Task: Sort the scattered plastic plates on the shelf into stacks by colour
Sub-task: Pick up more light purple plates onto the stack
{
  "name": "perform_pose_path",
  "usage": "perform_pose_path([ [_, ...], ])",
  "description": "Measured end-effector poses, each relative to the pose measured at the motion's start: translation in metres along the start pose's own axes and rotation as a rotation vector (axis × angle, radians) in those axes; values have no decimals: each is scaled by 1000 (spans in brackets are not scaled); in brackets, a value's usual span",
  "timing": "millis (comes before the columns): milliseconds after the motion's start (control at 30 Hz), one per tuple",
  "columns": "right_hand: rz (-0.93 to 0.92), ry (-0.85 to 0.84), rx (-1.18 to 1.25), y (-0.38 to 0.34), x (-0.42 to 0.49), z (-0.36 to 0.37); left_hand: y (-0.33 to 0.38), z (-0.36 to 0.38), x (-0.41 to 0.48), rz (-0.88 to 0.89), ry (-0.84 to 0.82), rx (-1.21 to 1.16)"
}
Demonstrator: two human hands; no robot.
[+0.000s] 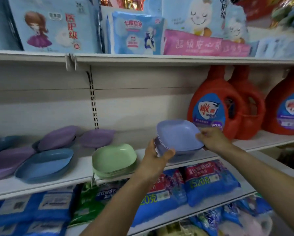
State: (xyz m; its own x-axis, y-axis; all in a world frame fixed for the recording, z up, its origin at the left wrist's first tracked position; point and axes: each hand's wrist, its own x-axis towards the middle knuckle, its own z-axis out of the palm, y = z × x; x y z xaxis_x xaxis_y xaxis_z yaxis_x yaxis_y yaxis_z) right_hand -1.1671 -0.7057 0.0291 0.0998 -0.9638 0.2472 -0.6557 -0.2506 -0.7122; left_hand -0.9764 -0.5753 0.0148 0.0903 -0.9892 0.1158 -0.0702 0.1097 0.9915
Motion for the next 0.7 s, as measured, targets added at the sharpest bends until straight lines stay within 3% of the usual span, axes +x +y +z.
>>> perform_pose_path([
  [367, 58, -190, -414, 24, 52, 29, -57, 16, 65, 73, 104, 310],
  [600, 78, -273, -353, 36, 66, 37, -48, 15, 68, -48, 94, 442],
  [700, -12, -205, -607, 16, 54, 29, -35, 11, 57, -4, 95, 509],
])
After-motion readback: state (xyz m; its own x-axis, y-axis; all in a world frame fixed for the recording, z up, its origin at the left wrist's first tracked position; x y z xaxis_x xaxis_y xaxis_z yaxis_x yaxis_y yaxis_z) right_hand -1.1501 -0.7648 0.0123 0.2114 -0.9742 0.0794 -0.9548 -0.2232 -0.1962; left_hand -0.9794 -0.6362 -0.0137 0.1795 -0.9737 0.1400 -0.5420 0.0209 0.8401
